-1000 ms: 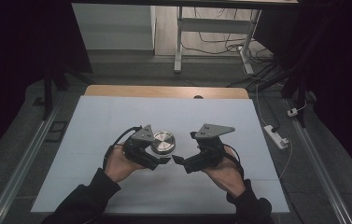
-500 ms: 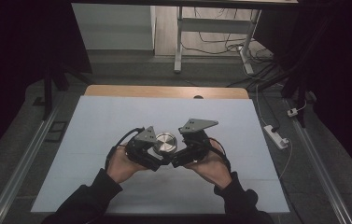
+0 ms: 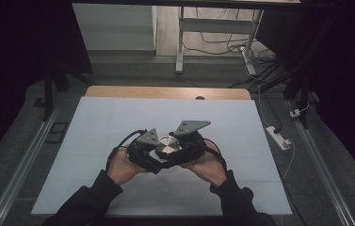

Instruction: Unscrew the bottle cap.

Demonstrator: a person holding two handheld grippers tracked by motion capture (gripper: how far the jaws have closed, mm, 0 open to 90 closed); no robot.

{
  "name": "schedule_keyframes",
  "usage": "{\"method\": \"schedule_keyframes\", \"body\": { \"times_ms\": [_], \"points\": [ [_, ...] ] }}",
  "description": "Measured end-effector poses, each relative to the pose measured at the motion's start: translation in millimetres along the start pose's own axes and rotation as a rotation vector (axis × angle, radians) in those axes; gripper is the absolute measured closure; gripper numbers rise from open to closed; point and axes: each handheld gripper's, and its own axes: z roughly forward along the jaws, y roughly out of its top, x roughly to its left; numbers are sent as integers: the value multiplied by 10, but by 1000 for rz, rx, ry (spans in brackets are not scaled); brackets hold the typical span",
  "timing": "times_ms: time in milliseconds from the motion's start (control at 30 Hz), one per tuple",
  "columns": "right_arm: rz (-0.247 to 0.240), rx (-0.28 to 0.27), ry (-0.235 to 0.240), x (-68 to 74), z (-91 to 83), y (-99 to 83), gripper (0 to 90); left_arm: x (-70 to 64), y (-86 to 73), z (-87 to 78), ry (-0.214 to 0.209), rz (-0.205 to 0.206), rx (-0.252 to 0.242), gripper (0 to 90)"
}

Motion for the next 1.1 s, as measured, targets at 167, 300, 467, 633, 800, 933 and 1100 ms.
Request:
{"method": "schedule_keyframes", "body": {
  "times_ms": [167, 300, 467, 633, 800, 933, 1100],
  "points": [
    [-81, 3, 144, -85, -57, -21, 194, -15, -5, -5, -89, 52, -15, 156],
    [-149, -38, 321, -176, -100, -76, 190, -40, -13, -13, -172, 94, -43, 156],
    [-117, -57, 298, -178, -121, -77, 34, -40, 4, -40, -102, 64, -46, 156],
    [-45, -20, 108, -65, -201, 33, 9, 21, -27, -64, 7, -30, -54, 156],
    [-15, 5, -38, 56, -113, 55, 62, 35, -46, -52, 52, -57, -37, 155],
    [-7, 1, -74, 108, -39, 51, 126, 2, -22, -33, 55, -46, -25, 155],
    [-8, -4, -53, 94, -51, 38, 194, -3, -28, -50, 5, -23, -34, 156]
  ]
}}
